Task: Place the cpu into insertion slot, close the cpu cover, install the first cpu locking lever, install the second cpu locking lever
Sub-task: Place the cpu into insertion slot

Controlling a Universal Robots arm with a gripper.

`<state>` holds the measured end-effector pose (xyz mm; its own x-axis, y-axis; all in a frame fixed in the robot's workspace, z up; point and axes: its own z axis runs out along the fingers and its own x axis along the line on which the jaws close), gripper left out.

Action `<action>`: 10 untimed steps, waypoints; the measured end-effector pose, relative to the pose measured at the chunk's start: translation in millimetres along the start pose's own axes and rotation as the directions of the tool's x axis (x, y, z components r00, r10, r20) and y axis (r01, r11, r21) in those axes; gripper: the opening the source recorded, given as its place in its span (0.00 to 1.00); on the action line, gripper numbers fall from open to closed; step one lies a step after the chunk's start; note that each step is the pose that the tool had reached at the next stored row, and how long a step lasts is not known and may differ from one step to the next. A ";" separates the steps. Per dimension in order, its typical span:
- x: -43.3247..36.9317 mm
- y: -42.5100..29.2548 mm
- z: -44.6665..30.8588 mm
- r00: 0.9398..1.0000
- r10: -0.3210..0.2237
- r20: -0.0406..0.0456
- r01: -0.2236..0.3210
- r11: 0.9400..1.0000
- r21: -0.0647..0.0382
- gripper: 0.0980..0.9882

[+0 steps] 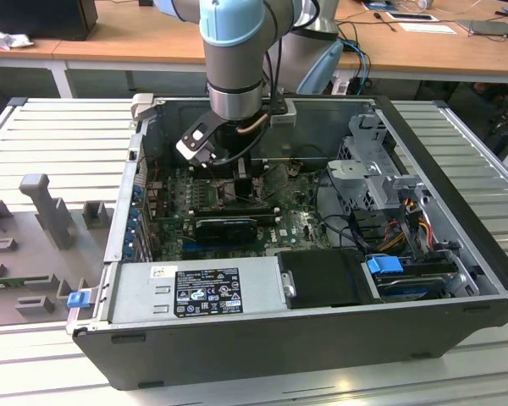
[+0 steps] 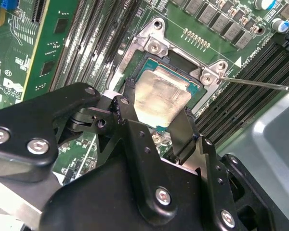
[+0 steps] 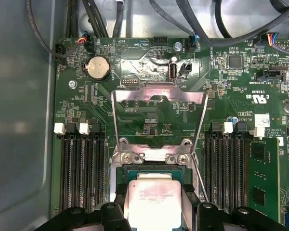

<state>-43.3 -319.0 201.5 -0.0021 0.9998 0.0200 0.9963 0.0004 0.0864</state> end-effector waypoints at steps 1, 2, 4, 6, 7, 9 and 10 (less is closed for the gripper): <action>0.0 0.0 0.0 1.000 0.000 0.000 0.000 1.000 0.000 0.48; 0.0 0.0 0.0 1.000 0.000 0.000 0.000 1.000 0.000 0.48; 0.0 0.0 0.1 1.000 0.000 0.000 0.000 1.000 0.000 0.48; 0.0 0.0 0.1 1.000 0.000 0.000 0.000 1.000 0.000 0.50; 0.0 0.0 0.1 1.000 0.000 0.000 0.000 1.000 0.000 0.50; 0.1 0.0 0.1 1.000 0.000 0.000 0.000 1.000 0.000 0.57; 0.0 0.0 -0.4 1.000 0.000 0.000 0.000 1.000 0.000 0.57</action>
<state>-43.3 -318.9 201.9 -0.0021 0.9998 0.0201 0.9963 0.0003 0.0864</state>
